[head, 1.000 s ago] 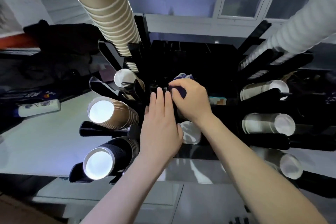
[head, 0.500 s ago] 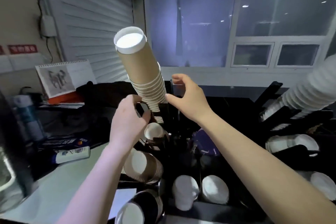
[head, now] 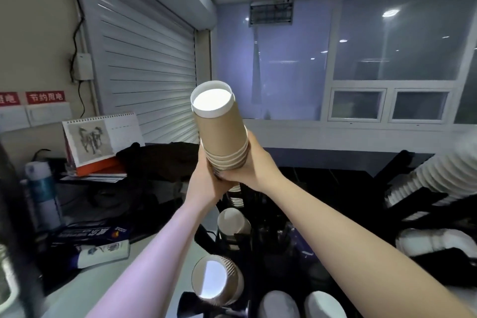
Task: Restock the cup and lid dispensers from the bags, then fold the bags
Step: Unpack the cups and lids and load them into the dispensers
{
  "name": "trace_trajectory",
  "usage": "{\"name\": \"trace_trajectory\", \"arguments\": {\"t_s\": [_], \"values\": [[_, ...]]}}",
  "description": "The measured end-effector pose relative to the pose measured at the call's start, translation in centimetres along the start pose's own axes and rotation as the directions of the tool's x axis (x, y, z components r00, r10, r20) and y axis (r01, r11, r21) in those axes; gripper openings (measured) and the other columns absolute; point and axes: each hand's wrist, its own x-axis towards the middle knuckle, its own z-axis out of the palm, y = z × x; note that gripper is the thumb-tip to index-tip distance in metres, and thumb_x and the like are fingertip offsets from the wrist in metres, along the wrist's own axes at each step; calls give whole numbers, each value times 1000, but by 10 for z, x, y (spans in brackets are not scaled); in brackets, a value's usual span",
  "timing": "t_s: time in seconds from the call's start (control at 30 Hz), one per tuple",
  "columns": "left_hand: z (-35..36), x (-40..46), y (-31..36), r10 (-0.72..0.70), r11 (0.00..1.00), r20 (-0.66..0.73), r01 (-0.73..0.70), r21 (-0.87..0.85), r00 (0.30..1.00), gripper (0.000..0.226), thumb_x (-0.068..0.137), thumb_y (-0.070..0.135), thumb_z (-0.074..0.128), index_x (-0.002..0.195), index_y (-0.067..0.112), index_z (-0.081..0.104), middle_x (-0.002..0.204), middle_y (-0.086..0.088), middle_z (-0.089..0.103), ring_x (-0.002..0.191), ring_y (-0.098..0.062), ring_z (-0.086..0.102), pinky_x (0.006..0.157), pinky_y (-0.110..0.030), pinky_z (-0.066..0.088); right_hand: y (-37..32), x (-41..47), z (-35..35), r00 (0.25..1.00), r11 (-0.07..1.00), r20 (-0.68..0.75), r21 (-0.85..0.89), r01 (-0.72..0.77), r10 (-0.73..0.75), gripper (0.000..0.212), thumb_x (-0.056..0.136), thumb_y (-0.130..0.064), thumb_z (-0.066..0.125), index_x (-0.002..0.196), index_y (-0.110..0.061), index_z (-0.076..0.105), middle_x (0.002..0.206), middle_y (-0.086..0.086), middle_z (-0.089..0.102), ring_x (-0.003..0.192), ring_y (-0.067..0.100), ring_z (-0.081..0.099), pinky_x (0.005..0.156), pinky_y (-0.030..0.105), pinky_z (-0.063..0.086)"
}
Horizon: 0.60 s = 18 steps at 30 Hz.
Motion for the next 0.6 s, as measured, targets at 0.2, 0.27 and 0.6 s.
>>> {"name": "trace_trajectory", "arguments": {"t_s": [0.2, 0.27, 0.6], "values": [[14, -6, -8, -96, 993, -95, 102, 60, 991, 67, 50, 49, 66, 109, 51, 34, 91, 39, 54, 80, 19, 52, 60, -12, 37, 1, 1, 11, 993, 996, -109, 84, -24, 33, 89, 59, -29, 86, 133, -34, 39, 121, -13, 58, 108, 11, 55, 79, 18, 45], [14, -4, -9, -77, 994, -94, 83, 67, 993, 67, 50, 49, 65, 110, 48, 35, 90, 36, 55, 81, 16, 53, 61, -12, 38, 2, 0, 14, 989, 995, -146, 97, -21, 35, 87, 58, -30, 86, 132, -36, 40, 118, -14, 59, 105, 9, 56, 78, 16, 45], [1, 5, -2, -15, 998, 54, 18, -52, 998, 63, 64, 18, 81, 118, 20, 49, 96, 18, 59, 87, -2, 58, 65, -7, 40, -34, 2, 14, 951, 993, -288, -23, 116, -118, 84, 56, -42, 83, 128, -41, 40, 117, -9, 57, 105, 14, 56, 84, 31, 48]]}}
